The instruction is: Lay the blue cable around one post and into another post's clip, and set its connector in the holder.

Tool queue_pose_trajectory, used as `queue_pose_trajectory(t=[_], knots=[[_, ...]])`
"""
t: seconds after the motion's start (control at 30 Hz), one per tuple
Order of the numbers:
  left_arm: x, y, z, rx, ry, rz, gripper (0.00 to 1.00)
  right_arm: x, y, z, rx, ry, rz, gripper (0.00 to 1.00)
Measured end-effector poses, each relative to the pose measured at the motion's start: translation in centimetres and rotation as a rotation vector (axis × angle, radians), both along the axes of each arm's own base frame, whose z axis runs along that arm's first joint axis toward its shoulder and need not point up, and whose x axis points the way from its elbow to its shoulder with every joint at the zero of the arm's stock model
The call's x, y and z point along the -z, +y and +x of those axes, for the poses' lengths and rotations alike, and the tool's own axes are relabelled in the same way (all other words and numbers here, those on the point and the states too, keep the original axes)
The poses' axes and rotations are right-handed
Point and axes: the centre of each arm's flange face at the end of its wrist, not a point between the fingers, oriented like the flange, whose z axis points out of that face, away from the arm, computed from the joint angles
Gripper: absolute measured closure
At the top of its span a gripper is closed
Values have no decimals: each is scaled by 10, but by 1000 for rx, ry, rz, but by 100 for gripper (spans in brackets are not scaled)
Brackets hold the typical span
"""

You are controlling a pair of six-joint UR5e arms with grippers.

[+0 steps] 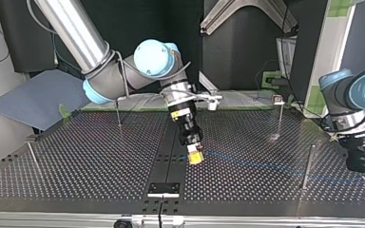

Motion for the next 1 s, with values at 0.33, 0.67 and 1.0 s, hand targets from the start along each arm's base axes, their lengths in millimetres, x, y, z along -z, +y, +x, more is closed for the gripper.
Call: queue_pose_trajectory(t=[0.33, 0.67, 1.0], knots=[[11, 1, 3, -11, 28, -11, 100, 7, -5, -4, 12, 29, 21, 100], [31, -3, -3, -9, 65, -22, 100, 15, -7, -10, 22, 71, 53, 100], [51, -13, -9, 16, 89, -29, 100, 30, -8, -16, 57, 106, 94, 100]])
